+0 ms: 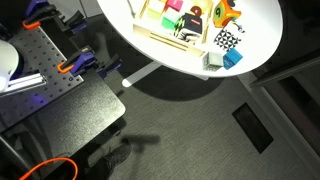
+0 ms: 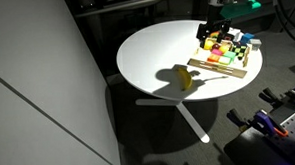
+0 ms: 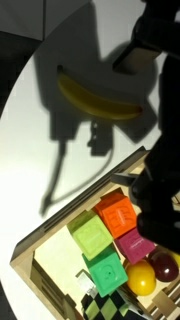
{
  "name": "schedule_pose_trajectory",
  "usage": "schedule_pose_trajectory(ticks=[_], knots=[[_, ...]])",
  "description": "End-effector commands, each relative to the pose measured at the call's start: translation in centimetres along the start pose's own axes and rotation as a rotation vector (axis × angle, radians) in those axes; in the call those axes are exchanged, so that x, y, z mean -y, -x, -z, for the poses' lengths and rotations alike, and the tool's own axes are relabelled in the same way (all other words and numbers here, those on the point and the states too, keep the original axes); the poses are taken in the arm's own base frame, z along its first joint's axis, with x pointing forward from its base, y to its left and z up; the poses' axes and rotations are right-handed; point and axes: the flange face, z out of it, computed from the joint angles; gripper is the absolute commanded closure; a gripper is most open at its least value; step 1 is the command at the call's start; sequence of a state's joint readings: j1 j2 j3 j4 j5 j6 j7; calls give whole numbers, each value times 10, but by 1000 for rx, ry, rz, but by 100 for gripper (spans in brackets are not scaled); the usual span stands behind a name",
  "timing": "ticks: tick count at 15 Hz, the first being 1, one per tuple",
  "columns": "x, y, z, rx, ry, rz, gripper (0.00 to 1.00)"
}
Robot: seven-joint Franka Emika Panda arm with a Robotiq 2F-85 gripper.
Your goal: Put the banana in the crate
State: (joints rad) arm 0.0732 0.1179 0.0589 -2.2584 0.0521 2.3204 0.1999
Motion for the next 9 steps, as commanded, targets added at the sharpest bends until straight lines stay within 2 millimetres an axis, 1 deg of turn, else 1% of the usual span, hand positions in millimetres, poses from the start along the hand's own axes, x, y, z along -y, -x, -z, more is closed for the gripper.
schedule_pose_trajectory(ticks=[1,4,5,7,9], knots=[[21,-11,-18,74,46,-33,0],[33,-14,-29,103,83,-22,0],[26,-5,-30,90,52,-10,0],[32,-8,-34,99,64,-6,0],[32,-9,-35,101,64,-6,0]])
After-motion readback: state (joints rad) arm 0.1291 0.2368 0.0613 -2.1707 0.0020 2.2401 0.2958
